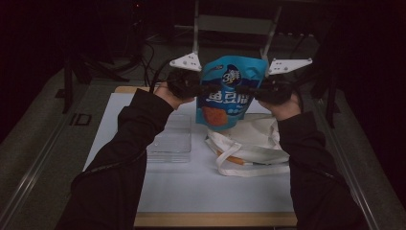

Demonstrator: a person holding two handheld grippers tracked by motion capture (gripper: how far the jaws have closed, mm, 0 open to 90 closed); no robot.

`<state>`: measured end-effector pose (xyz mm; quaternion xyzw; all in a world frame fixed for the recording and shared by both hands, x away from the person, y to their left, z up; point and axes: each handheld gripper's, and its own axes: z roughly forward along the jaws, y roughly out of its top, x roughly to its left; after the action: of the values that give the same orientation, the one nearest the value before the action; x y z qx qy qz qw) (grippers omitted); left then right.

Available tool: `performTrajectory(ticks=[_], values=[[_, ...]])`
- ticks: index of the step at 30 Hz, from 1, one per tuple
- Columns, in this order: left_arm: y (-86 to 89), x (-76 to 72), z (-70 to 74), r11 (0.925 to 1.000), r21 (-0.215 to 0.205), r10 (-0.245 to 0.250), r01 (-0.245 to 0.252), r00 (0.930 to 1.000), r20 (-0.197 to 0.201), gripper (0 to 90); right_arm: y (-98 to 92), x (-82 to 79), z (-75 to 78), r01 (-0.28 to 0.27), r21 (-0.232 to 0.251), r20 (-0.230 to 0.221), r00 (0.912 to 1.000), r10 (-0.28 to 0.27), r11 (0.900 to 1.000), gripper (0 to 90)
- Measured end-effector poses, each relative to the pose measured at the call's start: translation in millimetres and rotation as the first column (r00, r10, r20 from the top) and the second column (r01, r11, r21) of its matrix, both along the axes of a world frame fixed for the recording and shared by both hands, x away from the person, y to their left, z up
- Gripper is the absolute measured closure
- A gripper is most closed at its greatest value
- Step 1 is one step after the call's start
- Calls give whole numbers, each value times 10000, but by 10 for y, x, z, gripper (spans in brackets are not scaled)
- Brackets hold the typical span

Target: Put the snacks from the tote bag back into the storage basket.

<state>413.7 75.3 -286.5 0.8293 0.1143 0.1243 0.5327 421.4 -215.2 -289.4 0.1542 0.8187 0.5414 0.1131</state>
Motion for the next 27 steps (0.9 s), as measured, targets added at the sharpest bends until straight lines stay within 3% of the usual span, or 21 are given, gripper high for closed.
performTrajectory(ticks=[16, 17, 27], values=[[511, -114, 9, 9995, -97, 301, -302, 9995, -38, 900, 507, 33, 47, -723, -215, 71, 9973, 725, 9972, 890], [583, -129, 8, 9994, -76, 334, -334, 9994, -20, 900, 614, 40, 47, -856, -214, 62, 9963, 857, 9961, 890], [919, -228, 17, 9984, -69, 553, -552, 9985, 56, 900, 952, 38, 53, -1275, -184, 91, 9918, 1277, 9917, 890]])
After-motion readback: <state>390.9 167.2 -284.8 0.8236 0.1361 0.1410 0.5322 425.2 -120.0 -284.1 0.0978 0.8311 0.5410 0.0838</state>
